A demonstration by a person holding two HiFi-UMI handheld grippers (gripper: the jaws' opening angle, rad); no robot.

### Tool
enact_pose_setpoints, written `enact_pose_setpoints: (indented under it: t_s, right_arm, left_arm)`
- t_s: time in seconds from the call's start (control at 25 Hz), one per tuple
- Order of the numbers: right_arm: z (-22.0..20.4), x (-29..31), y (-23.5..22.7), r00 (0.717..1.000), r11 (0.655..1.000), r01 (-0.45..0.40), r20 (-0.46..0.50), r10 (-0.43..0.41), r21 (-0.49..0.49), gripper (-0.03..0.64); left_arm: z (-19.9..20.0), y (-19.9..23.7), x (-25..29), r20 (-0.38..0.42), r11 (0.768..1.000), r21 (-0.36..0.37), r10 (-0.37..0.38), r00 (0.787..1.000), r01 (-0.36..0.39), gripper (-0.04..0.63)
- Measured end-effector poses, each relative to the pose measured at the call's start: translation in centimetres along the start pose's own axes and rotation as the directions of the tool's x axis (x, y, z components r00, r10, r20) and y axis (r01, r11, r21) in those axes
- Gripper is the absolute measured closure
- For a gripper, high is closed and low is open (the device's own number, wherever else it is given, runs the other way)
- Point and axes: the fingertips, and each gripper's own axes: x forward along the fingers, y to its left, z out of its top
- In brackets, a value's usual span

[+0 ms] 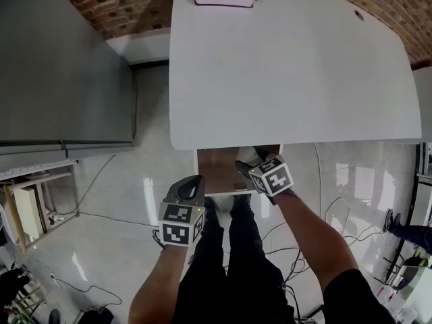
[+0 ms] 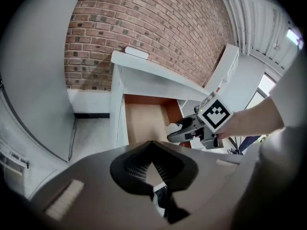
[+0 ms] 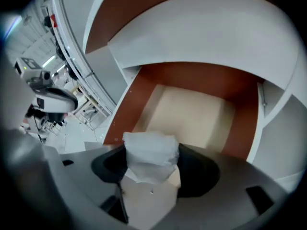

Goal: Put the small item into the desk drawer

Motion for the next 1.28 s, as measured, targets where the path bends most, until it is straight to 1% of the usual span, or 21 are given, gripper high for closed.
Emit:
enact_pose_setpoints:
  t_s: [0.12, 0.28, 0.44, 0.6, 0.68, 0.84, 0.88, 1.04, 1.2, 1.28]
  right_arm:
    - [-0.4, 1.9, -0.6, 0.997, 0.993, 0.033, -0.064, -0.04, -0.11, 0.33]
    - [-0.5, 3.7, -1.2, 0.991, 0.977, 0.049, -0.112, -0.074, -0.208, 0.33]
    - [-1.0, 4.8, -2.5, 0.981, 0.967, 0.106, -0.134, -0.14, -0.232, 0.33]
    - [-1.6, 5.2, -3.4, 0.976, 0.96, 0.142, -0.13, -0.176, -0.24, 0.33]
    - [-1.9, 5.4, -3.6, 0.973, 0.964, 0.147, -0.14, -0.181, -0.219, 0.33]
    - [-2.7, 5.1, -3.0, 0.974, 0.989, 0.122, -0.179, -0.136, -0.086, 0.328]
    - [-2.8, 4.6, -2.7, 0.975, 0.991, 0.118, -0.179, -0.129, -0.07, 0.328]
    - [-1.6, 1.9, -1.8, 0.984, 0.987, 0.121, -0.12, -0.134, -0.105, 0.328]
    - [-2.7, -1.8, -1.7, 0.981, 0.988, 0.151, -0.122, -0.151, -0.012, 0.328]
    - [-2.5, -4.2, -1.7, 0.982, 0.986, 0.165, -0.096, -0.161, 0.033, 0.328]
  left_arm:
    - [-0.8, -0.2, 0.3, -0.009, 1.0, -0.005, -0.006, 1.0, 0.006, 0.584]
    - [-1.9, -0.5, 0.3, -0.025, 1.0, -0.011, -0.014, 1.0, 0.013, 0.584]
    - [-2.7, -0.2, -0.1, -0.031, 1.0, -0.023, -0.009, 0.999, 0.008, 0.584]
    - [-3.0, -0.1, -0.5, -0.037, 1.0, -0.026, -0.003, 0.999, 0.002, 0.584]
    - [-3.0, 0.0, -0.8, -0.037, 1.0, -0.025, -0.001, 0.999, 0.0, 0.584]
    - [-2.5, -0.3, -1.4, -0.034, 1.0, -0.028, -0.002, 0.999, 0.001, 0.584]
    - [-2.2, -0.5, -1.5, -0.032, 1.0, -0.027, -0.005, 0.999, 0.004, 0.584]
    - [-0.8, -1.6, -1.9, -0.023, 1.0, -0.013, -0.024, 0.999, 0.024, 0.584]
    - [1.0, -2.7, -3.0, -0.009, 0.999, -0.004, -0.04, 0.999, 0.04, 0.584]
    - [2.1, -3.2, -3.9, 0.003, 0.999, 0.002, -0.048, 0.999, 0.048, 0.584]
